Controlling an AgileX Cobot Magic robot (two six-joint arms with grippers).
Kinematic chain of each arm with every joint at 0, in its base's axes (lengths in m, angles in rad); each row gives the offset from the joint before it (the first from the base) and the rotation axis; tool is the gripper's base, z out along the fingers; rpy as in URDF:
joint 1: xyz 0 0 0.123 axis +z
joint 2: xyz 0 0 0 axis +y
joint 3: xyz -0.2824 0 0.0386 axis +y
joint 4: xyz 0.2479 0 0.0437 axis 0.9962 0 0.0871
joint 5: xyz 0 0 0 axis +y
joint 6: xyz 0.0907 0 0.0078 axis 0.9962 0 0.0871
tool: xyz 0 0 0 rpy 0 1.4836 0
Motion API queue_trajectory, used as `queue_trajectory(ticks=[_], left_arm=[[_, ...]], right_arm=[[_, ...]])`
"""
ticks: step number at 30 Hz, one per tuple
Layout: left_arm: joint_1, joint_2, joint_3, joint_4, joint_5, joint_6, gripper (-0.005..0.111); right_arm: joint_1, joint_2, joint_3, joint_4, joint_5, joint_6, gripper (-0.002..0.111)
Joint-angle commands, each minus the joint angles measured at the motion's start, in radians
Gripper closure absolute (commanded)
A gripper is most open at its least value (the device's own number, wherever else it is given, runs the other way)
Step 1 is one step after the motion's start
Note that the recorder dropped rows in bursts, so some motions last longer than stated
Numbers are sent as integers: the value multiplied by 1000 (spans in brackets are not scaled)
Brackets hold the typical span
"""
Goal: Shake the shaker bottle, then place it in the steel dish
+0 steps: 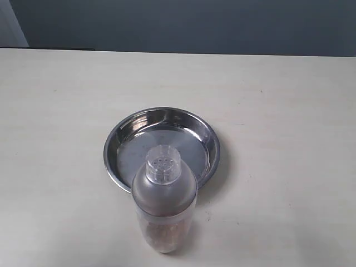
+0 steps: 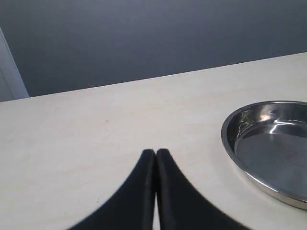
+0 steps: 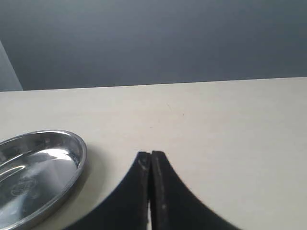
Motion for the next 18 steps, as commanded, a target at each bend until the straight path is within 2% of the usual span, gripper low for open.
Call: queue_trajectory(ticks=[1, 5, 7, 11, 15, 18], left_arm=[[-6, -4, 3, -75, -39, -13, 106], [-6, -4, 3, -529, -158, -121, 106], [-6, -4, 3, -672, -228, -114, 106], [-6, -4, 3, -698, -355, -114, 106], [-6, -4, 3, -698, -423, -116, 106], [-6, -4, 3, -609, -454, -113, 106]], right_arm=[[-4, -4, 1, 4, -11, 0, 109], [-4, -4, 1, 4, -11, 0, 109], [-4, -4, 1, 4, -11, 0, 109], [-4, -4, 1, 4, -11, 0, 109], [-4, -4, 1, 4, -11, 0, 109], [-4, -4, 1, 4, -11, 0, 109]])
